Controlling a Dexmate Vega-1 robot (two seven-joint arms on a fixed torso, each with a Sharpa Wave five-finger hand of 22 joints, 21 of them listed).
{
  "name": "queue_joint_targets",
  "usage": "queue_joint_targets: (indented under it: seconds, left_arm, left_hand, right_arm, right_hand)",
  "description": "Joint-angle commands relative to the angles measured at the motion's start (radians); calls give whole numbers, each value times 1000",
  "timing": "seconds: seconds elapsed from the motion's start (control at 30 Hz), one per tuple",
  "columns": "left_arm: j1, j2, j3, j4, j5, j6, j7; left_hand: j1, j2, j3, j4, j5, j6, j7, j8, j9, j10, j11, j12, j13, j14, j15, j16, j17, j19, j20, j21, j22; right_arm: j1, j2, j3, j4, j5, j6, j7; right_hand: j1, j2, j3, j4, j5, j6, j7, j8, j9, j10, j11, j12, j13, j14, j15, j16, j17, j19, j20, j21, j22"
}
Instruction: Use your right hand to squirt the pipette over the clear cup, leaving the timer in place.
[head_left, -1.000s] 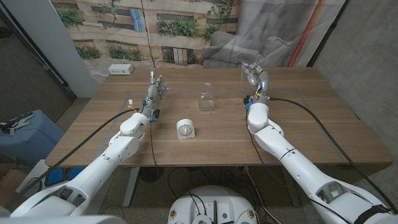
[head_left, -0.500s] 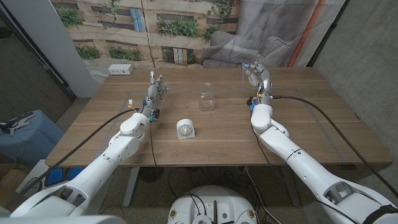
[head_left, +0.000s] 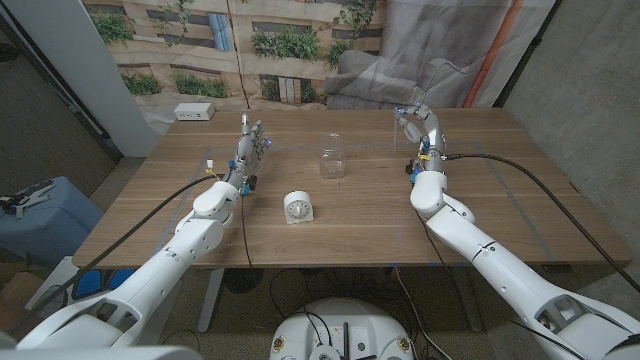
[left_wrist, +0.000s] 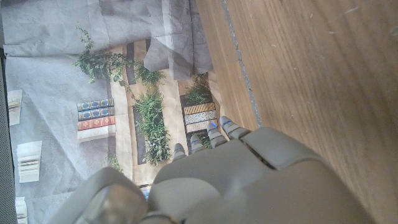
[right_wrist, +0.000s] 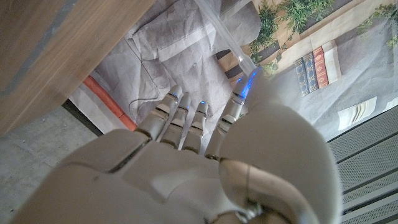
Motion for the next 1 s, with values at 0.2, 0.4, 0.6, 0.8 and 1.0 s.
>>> queue_joint_targets:
  seconds: [0.2,0.4,0.6,0.8,1.0]
  left_arm:
    - [0,0,0,0,0,-1,0]
    - [1,0,0,0,0,0,0]
    - [0,0,0,0,0,0,0]
    - [0,0,0,0,0,-1,0]
    - [0,0,0,1,0,-1,0]
  left_hand:
    - [-1,45,-4,0,5,-5,-6,6,2,-2,1,5,6,-8,-115,6,2,-5,-92,6,2]
    - [-1,45,-4,0,5,-4,-6,6,2,-3,0,4,6,-8,-115,6,2,-6,-91,5,2]
    - [-1,45,-4,0,5,-4,-6,6,2,-2,-2,5,6,-8,-114,6,2,-6,-91,5,2]
    - [-1,45,-4,0,5,-4,-6,6,2,-4,-2,4,6,-9,-114,5,2,-7,-91,5,2]
    - [-1,44,-4,0,5,-4,-6,6,2,-4,-2,4,5,-9,-115,5,2,-7,-91,5,2]
  right_arm:
    - [-7,-77,-33,-22,-151,-78,-38]
    - [1,-96,-49,-24,-206,-99,-46]
    - [14,-119,-70,-29,-265,-127,-43]
    - [31,-142,-98,-30,-333,-153,-37]
    - [53,-172,-138,-31,-428,-189,-28]
  right_hand:
    - [0,-1,0,-3,3,14,0,7,3,4,-1,11,4,12,-48,2,3,5,2,5,5]
    - [1,0,0,-3,4,17,0,8,3,7,-2,12,3,14,-50,2,3,7,2,5,5]
    - [2,0,0,-3,4,25,0,12,3,9,-3,13,3,15,-51,2,3,8,1,5,5]
    - [4,1,1,-4,4,28,0,13,2,10,-5,14,3,16,-51,3,3,9,2,6,5]
    - [5,1,1,-4,4,30,-1,13,2,12,-8,15,3,18,-54,3,3,12,2,6,5]
